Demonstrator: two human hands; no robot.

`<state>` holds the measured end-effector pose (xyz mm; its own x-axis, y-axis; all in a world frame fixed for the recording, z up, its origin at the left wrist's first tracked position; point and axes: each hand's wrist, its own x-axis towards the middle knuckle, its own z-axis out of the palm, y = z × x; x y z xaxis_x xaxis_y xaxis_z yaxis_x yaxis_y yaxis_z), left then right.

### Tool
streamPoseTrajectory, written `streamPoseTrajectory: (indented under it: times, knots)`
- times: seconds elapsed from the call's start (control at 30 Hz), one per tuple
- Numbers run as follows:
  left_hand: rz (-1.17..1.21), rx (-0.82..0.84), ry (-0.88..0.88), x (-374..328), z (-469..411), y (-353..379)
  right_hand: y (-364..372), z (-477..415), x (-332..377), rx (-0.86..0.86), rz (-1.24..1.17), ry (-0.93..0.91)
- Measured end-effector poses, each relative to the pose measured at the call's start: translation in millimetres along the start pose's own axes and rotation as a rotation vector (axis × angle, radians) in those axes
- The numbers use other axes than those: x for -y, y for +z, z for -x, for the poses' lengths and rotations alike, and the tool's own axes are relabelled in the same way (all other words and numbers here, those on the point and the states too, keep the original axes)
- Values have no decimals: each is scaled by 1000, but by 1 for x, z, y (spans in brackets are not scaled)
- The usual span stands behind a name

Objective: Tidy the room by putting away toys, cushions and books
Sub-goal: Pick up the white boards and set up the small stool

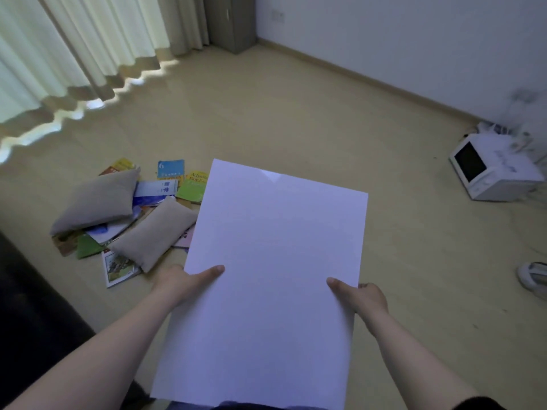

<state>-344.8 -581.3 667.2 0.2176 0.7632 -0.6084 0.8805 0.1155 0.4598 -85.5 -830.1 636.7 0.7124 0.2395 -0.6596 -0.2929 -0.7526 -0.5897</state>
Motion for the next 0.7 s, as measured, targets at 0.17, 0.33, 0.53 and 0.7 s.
streamPoseTrajectory:
  times: [0.17, 0.33, 0.53, 0.7]
  knots:
    - [-52, 29, 7, -37, -7, 22, -36, -21, 11, -17, 14, 4]
    - [-44, 11, 78, -79, -38, 50, -70, -57, 22, -20, 9, 20]
    - [-142, 75, 77, -174, -92, 76, -111, -121, 52, -86, -42, 67]
    - [-240, 122, 62, -241, -123, 85, -141, -159, 92, -126, -32, 79]
